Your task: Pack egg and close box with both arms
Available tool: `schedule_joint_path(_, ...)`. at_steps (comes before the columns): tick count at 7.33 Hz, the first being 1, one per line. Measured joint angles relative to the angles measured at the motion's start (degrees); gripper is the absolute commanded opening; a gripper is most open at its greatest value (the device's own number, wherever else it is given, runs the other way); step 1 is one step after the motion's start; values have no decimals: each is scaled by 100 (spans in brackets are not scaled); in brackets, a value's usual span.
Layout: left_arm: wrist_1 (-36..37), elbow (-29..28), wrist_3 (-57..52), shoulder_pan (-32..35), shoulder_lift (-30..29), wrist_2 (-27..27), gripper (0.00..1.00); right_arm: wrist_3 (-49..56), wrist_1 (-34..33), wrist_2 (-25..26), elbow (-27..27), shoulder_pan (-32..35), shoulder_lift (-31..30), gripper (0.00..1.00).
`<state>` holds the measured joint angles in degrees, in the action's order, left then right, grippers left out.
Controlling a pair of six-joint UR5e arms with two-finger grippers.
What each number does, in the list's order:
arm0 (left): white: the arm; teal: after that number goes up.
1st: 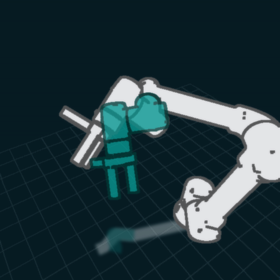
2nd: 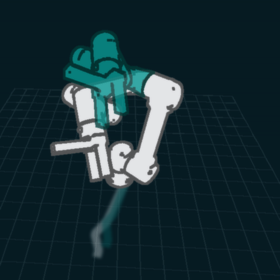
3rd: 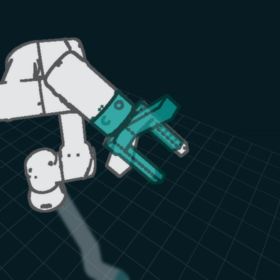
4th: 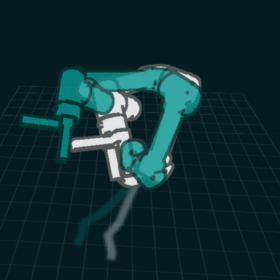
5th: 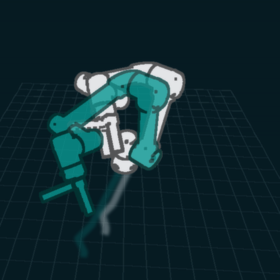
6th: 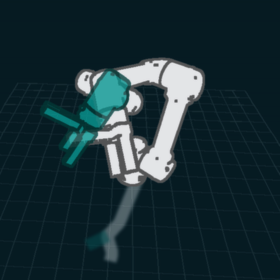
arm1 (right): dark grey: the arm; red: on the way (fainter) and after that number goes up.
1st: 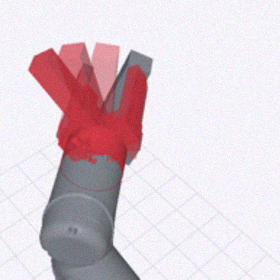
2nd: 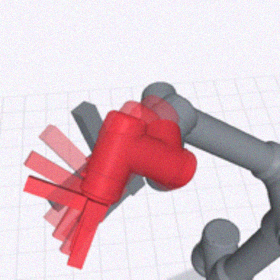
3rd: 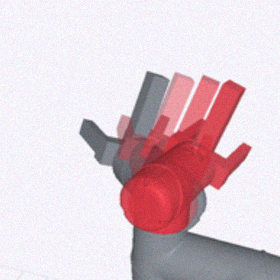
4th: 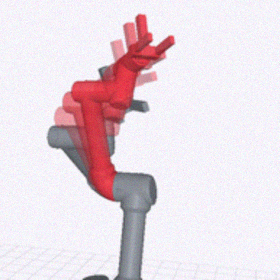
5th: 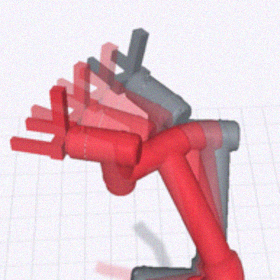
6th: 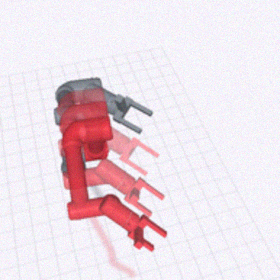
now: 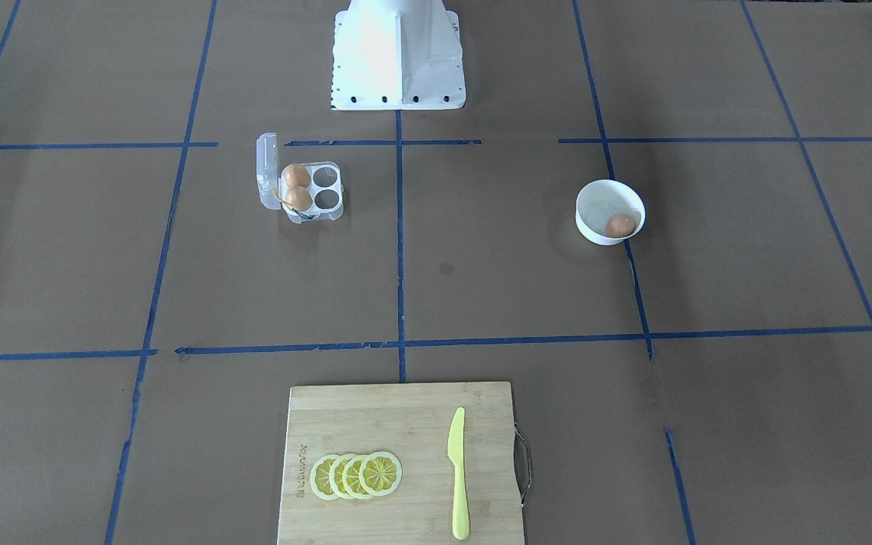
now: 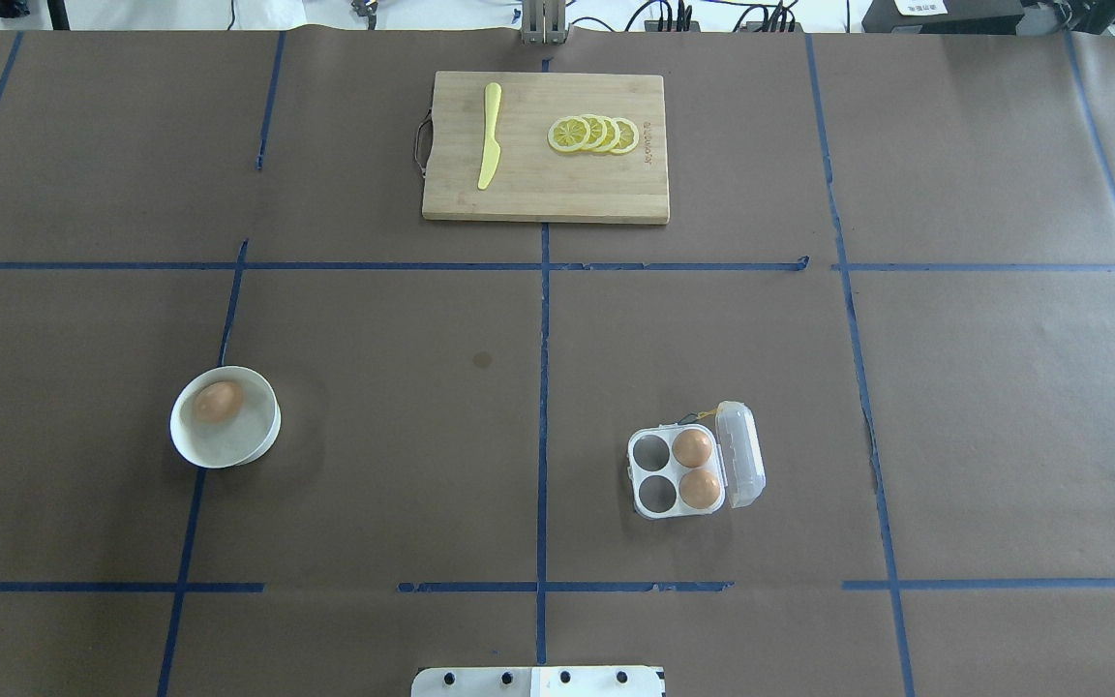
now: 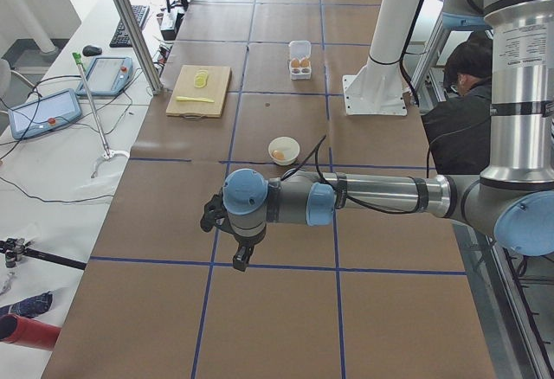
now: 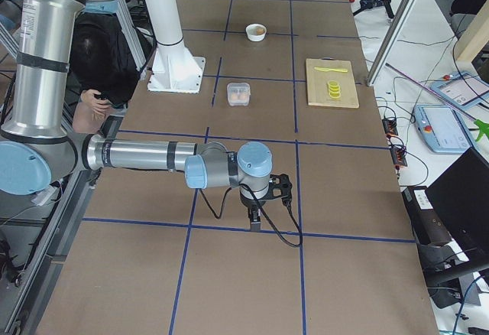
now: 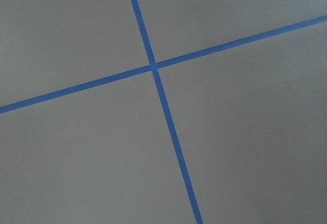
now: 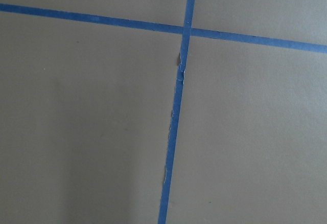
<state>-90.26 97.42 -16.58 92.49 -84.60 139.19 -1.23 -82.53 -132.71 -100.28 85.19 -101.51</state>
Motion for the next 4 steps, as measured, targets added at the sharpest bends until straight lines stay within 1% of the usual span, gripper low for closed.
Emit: schedule_joint_path(4,-2,58,-20,-3,3,-7,100,-4,4,-1,-54,-4,8,100)
